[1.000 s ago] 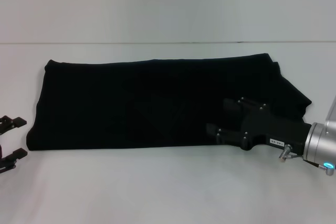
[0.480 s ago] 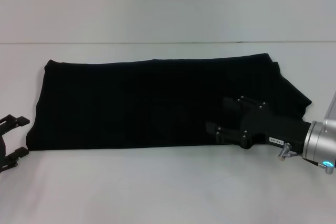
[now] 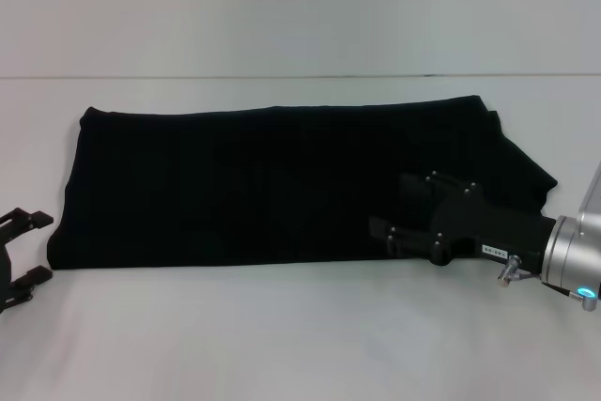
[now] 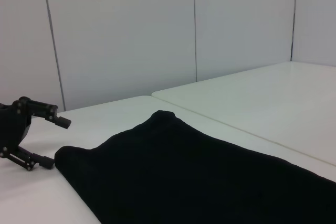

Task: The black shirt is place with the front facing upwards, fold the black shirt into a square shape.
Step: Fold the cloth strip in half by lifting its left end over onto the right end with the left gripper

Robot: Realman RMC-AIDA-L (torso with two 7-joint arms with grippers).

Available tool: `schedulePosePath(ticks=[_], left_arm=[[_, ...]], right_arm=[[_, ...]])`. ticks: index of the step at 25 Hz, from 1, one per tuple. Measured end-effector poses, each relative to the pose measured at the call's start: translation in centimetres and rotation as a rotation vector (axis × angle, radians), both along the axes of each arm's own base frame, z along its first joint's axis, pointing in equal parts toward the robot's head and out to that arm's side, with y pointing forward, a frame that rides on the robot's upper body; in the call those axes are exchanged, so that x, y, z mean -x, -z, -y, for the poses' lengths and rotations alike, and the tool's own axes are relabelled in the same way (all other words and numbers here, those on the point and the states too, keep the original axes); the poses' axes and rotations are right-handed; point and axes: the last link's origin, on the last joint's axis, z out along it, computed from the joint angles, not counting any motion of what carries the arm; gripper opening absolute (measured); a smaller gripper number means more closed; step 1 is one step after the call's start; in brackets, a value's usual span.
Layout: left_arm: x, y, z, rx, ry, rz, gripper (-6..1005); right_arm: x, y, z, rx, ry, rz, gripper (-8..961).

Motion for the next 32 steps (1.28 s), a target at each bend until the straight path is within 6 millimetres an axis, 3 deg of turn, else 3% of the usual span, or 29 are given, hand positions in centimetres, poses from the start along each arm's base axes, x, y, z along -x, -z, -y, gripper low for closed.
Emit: schedulePosePath(ticks=[11,25,32], left_arm=[[-0.2,0.5,-0.7,-0.001,-0.004,-0.001,842],[-2.6,1.2,-4.8,0.022,0.064,-0.057,842],[-2.6,1.4,-4.8,0.03,0.074,-0.074,841]], right_arm=[[0.0,-0.1,-0.1,-0.003,-0.002,0.001,855],[0.5,0.2,0.1,0.021,-0.027,0.002,855],[0.8,0.5,0.1,0.037,-0.046,0.009,855]])
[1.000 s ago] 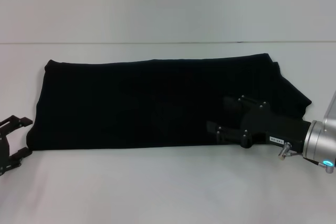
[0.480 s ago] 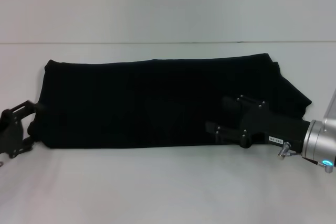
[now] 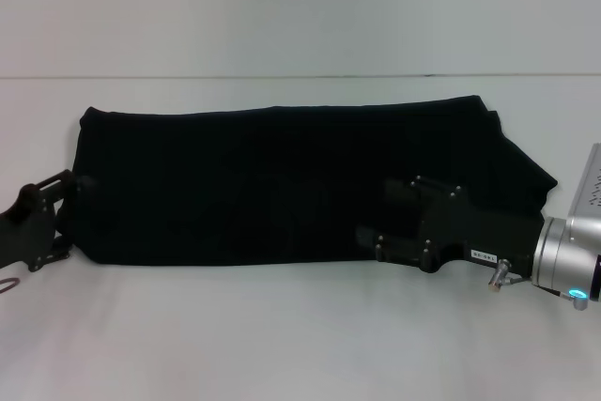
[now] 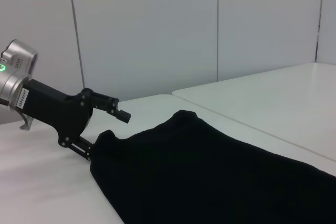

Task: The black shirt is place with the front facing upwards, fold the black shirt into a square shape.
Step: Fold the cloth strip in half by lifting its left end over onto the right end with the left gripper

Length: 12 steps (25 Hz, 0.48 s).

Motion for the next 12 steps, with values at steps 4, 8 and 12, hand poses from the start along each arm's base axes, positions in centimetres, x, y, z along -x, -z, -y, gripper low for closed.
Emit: schedulePosePath(ticks=[4,8,12], left_arm=[[-0.01,-0.07,-0.08,0.025,0.019,-0.027,841],[-0.07,-0.49,-0.21,0.046,0.035,-0.044,808],[-0.48,-0.38,-0.48,0.083,0.075,-0.085,776]], right_arm=[[0.05,0.0,-0.03,0.0,-0.001,0.0,855],[0.09,-0.01,-0.07,-0.001,-0.002,-0.001,855],[0.1,-0.02,-0.07,-0.001,-0.002,-0.002,855]])
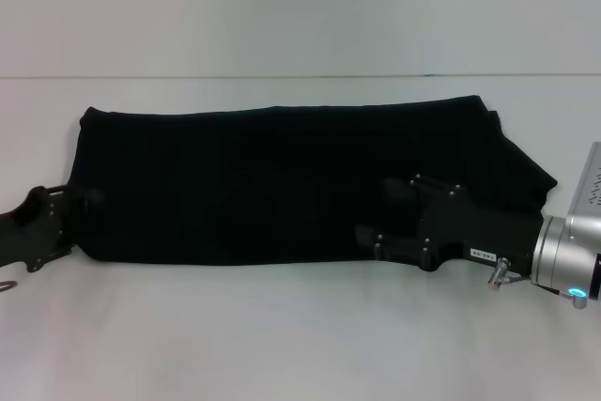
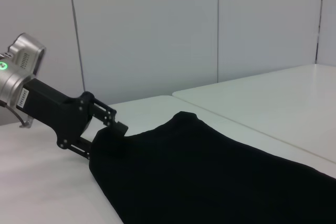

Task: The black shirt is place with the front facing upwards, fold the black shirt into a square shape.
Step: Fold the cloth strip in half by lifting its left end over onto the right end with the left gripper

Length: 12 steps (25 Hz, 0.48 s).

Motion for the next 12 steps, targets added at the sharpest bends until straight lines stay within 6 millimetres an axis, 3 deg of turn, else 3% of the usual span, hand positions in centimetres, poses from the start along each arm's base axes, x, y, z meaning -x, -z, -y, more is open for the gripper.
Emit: schedulePosePath(ticks=[3,8,11,12], left_arm=[[-0.07,0.08,-0.19,0.006,0.004,-0.012,751],[0.18,-0.08,-0.1,0.0,-0.001,-0.022,515],[0.25,0.02,-0.06,-0.001,0.007,-0.035,263],[0.25,0.09,-0.05,-0.001,0.011,-0.04,224]], right_arm=[[0.03,-0.03,-0.01,0.0,-0.002,-0.001,855],[0.06,-0.05,0.0,0.0,-0.004,-0.002,854],[0.06,-0.03,0.02,0.001,-0.004,-0.003,854],[0.06,-0.01,0.04,0.002,-0.003,-0.003,854]])
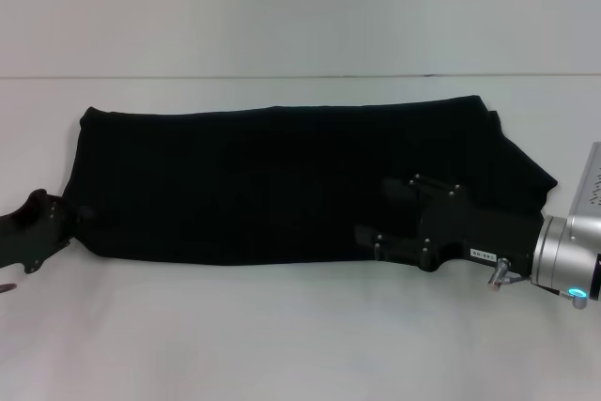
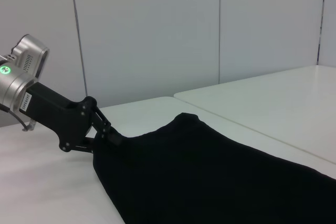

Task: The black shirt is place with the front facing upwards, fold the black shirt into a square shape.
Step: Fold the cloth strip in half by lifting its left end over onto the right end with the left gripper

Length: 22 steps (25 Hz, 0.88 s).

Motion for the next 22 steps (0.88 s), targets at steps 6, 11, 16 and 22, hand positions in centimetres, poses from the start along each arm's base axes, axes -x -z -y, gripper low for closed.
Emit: schedulePosePath(ticks=[6,11,16,22], left_arm=[[-0.1,0.1,0.0,0.0,0.012,-0.01,64],[0.1,-0.3,0.0,-0.012,0.016,-0.014,55],[1.3,-2.4,0.2,-0.052,-0.008,-0.04,49],[2.6,-5.4,0.4,-0.11,-0.03,-0.084,56]], right_arm=[[0.1,0.0,0.0,0.003,-0.004,-0.004,855],[0.1,0.0,0.1,0.005,-0.006,-0.006,855],[0.2,0.0,0.1,0.007,-0.01,-0.009,854],[0.3,0.0,0.1,0.009,-0.013,-0.012,854]])
